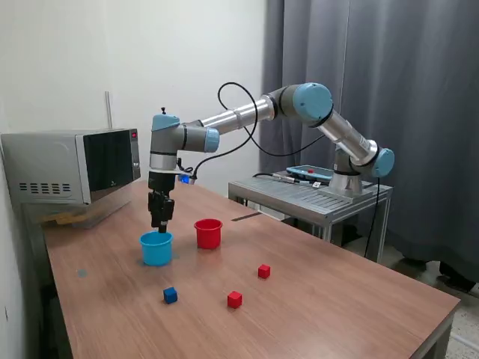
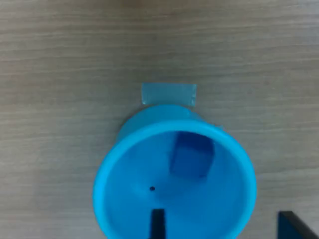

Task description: Place red objects in the red bin, and blue objects in the blue bin.

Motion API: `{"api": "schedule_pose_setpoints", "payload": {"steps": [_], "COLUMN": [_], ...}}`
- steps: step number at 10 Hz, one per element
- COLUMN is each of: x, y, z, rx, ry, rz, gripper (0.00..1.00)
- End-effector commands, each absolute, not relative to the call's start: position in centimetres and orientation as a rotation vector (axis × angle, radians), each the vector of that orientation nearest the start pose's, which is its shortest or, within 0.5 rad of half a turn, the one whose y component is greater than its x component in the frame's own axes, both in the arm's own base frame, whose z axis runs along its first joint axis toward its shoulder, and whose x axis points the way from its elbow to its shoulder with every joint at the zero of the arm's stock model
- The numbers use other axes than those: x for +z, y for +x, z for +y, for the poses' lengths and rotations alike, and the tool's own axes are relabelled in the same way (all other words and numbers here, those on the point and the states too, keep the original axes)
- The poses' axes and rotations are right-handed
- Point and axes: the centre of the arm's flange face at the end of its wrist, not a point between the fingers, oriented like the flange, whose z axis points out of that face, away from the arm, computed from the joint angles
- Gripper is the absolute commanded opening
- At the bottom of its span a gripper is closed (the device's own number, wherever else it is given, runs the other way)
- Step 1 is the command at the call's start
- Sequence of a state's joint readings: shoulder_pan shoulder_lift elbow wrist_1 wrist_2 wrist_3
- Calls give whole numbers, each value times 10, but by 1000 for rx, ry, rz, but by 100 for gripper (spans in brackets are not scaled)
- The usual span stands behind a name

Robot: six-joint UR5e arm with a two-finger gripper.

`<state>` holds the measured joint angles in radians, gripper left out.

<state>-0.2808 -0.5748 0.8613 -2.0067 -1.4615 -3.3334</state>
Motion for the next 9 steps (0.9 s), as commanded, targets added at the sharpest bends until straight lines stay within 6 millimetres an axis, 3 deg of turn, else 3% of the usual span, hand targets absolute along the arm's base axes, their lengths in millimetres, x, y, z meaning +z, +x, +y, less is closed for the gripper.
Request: {"api": "schedule_pose_setpoints", "payload": {"steps": [1, 4, 6, 9], "x": [200, 203, 217, 223], "y": [-853, -852, -852, -843], "z": [95, 89, 20, -103], "rx": [112, 111, 99, 81], "ry": [-2247, -2239, -2243, -2268], "rz": [2436, 2442, 2453, 2429], "gripper": [100, 100, 100, 100]}}
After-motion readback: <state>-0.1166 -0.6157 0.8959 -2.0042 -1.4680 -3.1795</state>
